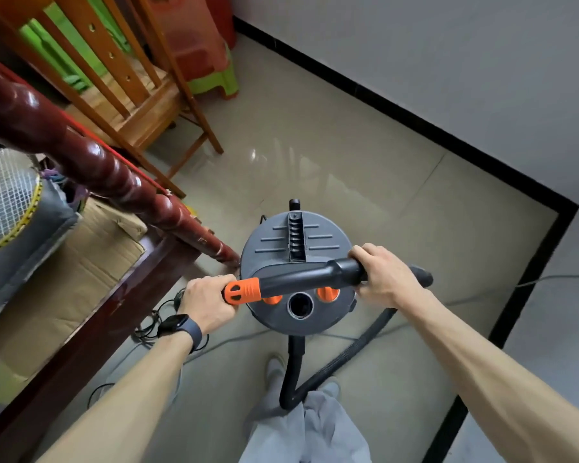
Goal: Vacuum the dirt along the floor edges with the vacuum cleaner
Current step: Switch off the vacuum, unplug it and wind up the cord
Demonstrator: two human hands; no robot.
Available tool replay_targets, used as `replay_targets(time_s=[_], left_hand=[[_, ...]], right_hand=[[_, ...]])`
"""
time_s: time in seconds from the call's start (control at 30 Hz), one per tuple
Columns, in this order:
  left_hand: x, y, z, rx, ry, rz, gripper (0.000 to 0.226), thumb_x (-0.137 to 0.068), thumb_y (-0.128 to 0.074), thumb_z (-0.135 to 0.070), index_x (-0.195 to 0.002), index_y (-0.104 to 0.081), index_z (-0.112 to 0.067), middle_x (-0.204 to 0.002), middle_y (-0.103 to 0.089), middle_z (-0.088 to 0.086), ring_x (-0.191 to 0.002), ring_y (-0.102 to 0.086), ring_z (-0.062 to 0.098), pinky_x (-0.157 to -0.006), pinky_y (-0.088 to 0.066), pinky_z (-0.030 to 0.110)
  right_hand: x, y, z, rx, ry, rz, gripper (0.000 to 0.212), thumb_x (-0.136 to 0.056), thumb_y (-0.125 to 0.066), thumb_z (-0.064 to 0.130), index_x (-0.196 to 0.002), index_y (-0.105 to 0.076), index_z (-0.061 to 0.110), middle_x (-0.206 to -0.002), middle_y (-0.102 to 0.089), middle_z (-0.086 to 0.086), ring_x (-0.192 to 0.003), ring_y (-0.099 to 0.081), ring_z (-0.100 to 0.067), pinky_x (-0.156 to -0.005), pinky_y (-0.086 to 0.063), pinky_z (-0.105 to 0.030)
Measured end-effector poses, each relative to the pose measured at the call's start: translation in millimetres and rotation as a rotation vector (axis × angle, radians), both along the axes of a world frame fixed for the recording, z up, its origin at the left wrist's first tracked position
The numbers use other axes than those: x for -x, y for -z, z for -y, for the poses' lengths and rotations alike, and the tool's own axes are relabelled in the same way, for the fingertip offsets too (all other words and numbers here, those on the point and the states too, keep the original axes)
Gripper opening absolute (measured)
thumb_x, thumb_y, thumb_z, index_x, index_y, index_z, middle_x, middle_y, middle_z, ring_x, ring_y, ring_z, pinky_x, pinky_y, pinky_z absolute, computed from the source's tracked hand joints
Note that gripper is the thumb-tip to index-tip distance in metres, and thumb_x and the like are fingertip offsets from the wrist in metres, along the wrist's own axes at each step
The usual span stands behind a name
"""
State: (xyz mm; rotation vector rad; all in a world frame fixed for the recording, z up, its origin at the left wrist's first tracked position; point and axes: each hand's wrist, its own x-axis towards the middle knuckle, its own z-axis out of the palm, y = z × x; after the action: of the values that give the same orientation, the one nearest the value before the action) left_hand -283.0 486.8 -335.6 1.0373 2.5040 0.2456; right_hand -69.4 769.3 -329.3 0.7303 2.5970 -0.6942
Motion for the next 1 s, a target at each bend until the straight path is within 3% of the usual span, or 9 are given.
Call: replay_targets(time_s=[0.1, 0.2, 0.33, 0.47, 0.53, 0.67, 0.73, 0.8, 1.0], left_hand=[[-13, -6, -16, -0.045, 0.029, 0.169, 0.046, -0.061, -0.062, -0.032, -0.104, -0.047, -0.039, -0.089, -0.062, -0.014, -0.087, -0.063, 0.022, -0.072, -0.048, 0.033], [-38, -11, -57, -0.096, 0.134, 0.133, 0.061, -0.069, -0.063, -0.042, -0.125, -0.039, -0.036, -0.11, -0.059, -0.005, -0.1, -0.06, 0.023, -0.083, -0.05, 0.037], [-40, -13, -92, -0.122, 0.016, 0.071, 0.049, -0.064, -0.068, -0.049, -0.105, -0.042, -0.041, -0.09, -0.06, -0.006, -0.086, -0.062, 0.026, -0.068, -0.043, 0.033], [-8, -3, -61, -0.138, -0.22, 0.237, 0.05, -0.042, -0.069, -0.052, -0.09, -0.053, -0.047, -0.069, -0.064, -0.016, -0.072, -0.062, 0.007, -0.06, -0.049, 0.024], [5, 12, -33, -0.19, -0.375, 0.392, 0.05, -0.041, -0.071, -0.047, -0.09, -0.06, -0.042, -0.072, -0.066, -0.019, -0.073, -0.063, 0.004, -0.063, -0.05, 0.023], [6, 42, -13, -0.223, -0.51, 0.545, 0.046, -0.04, -0.075, -0.039, -0.084, -0.063, -0.034, -0.077, -0.07, -0.009, -0.084, -0.067, 0.023, -0.08, -0.056, 0.041], [7, 49, -22, -0.217, -0.496, 0.59, 0.05, -0.041, -0.077, -0.045, -0.085, -0.059, -0.032, -0.082, -0.069, -0.007, -0.088, -0.066, 0.022, -0.079, -0.053, 0.035], [12, 47, -39, -0.195, -0.385, 0.576, 0.058, -0.046, -0.079, -0.056, -0.094, -0.052, -0.035, -0.085, -0.065, -0.013, -0.085, -0.062, 0.011, -0.069, -0.047, 0.024], [42, 39, -107, -0.211, -0.401, 0.36, 0.051, -0.074, -0.063, -0.074, -0.091, -0.046, -0.029, -0.081, -0.061, -0.011, -0.071, -0.053, 0.014, -0.06, -0.038, 0.03]], right_hand=[[25, -1, 13, -0.099, -0.125, 0.018, 0.037, -0.077, -0.063, 0.023, -0.11, -0.048, 0.018, -0.113, -0.056, -0.001, -0.108, -0.052, -0.03, -0.085, -0.047, -0.042], [56, -11, 31, -0.099, -0.221, -0.028, 0.036, -0.075, -0.065, 0.026, -0.098, -0.037, 0.02, -0.109, -0.059, -0.004, -0.105, -0.055, -0.033, -0.079, -0.045, -0.041], [76, -15, 44, -0.111, -0.275, -0.149, 0.039, -0.075, -0.069, 0.033, -0.102, -0.045, 0.019, -0.1, -0.061, 0.0, -0.093, -0.061, -0.033, -0.067, -0.036, -0.037], [42, 9, 5, -0.144, -0.044, -0.121, 0.033, -0.08, -0.069, 0.03, -0.11, -0.055, 0.025, -0.103, -0.068, 0.005, -0.098, -0.066, -0.031, -0.071, -0.048, -0.038], [22, 24, -12, -0.071, 0.143, -0.112, 0.028, -0.085, -0.071, 0.034, -0.107, -0.058, 0.022, -0.102, -0.067, -0.001, -0.1, -0.064, -0.034, -0.077, -0.052, -0.043], [42, 45, -13, -0.025, 0.231, -0.172, 0.038, -0.086, -0.077, 0.032, -0.114, -0.06, 0.013, -0.103, -0.064, -0.012, -0.098, -0.062, -0.041, -0.08, -0.051, -0.048], [73, 49, -13, -0.073, 0.276, -0.163, 0.035, -0.087, -0.073, 0.028, -0.116, -0.057, 0.013, -0.105, -0.062, -0.014, -0.102, -0.059, -0.042, -0.084, -0.047, -0.049], [107, 45, -14, -0.188, 0.212, -0.117, 0.035, -0.083, -0.066, 0.021, -0.116, -0.055, 0.016, -0.108, -0.059, -0.012, -0.106, -0.056, -0.041, -0.089, -0.041, -0.049], [197, 30, -13, -0.229, 0.049, -0.007, 0.037, -0.08, -0.065, 0.024, -0.111, -0.045, 0.021, -0.108, -0.053, -0.007, -0.113, -0.054, -0.037, -0.093, -0.039, -0.049]])
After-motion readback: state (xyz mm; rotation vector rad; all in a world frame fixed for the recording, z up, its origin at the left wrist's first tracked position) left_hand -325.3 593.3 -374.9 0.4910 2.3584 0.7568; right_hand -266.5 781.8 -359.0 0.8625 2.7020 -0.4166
